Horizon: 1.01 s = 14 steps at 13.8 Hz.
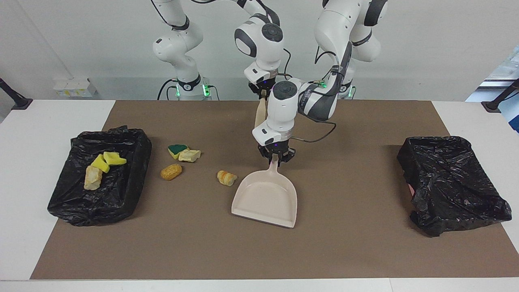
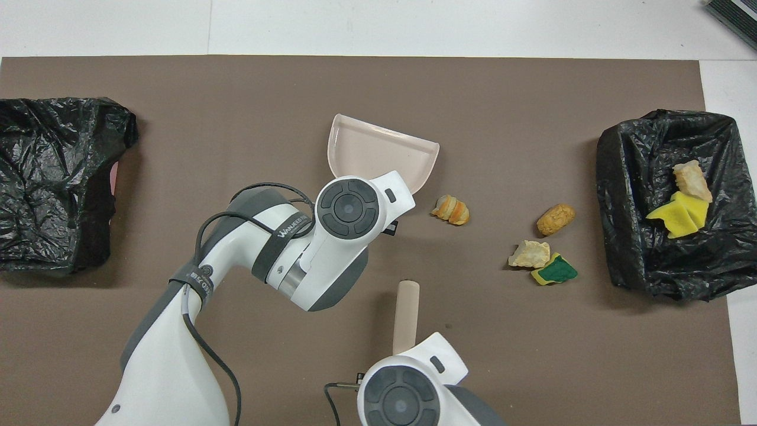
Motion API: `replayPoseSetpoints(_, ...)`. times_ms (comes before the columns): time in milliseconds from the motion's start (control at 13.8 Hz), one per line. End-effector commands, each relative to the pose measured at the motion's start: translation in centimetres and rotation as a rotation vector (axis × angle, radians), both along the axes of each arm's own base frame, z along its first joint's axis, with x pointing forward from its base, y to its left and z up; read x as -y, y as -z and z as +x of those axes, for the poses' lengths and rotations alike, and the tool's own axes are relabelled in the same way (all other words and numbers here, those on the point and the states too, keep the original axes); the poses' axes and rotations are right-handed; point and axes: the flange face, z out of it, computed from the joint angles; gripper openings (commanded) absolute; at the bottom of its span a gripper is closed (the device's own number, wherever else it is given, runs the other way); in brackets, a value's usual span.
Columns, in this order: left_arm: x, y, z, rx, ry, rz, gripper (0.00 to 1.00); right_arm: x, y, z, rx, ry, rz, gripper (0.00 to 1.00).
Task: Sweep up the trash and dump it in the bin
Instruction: 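Move the brush with the right gripper toward the bread crusts and sponge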
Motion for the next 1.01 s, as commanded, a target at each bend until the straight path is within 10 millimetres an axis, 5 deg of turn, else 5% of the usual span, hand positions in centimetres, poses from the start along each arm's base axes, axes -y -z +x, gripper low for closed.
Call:
replayPoseSetpoints(0, -1.4, -2.3, -0.1, 0.001, 0.031, 0.039, 0.0, 3.8, -1.8, 1.2, -0.018, -0.003, 0.008, 0.0)
replayPoseSetpoints(217, -4.1, -4.1, -0.8, -0.094, 0.241, 0.128, 0.0, 7.5, -3.1, 3.2, -0.027, -0.008, 0.018, 0.0)
replayPoseSetpoints(507, -7.2, -4.5, 0.7, -0.132, 0.443, 0.155, 0.0, 16.5, -5.1, 7.3, -0.033, -0.085, 0.028, 0.0)
replayPoseSetpoints(942, -9.4, -3.8, 2.2, -0.12, 0.872, 0.162, 0.0, 28.8, -4.0, 11.7, -0.031, -0.17, -0.06, 0.0)
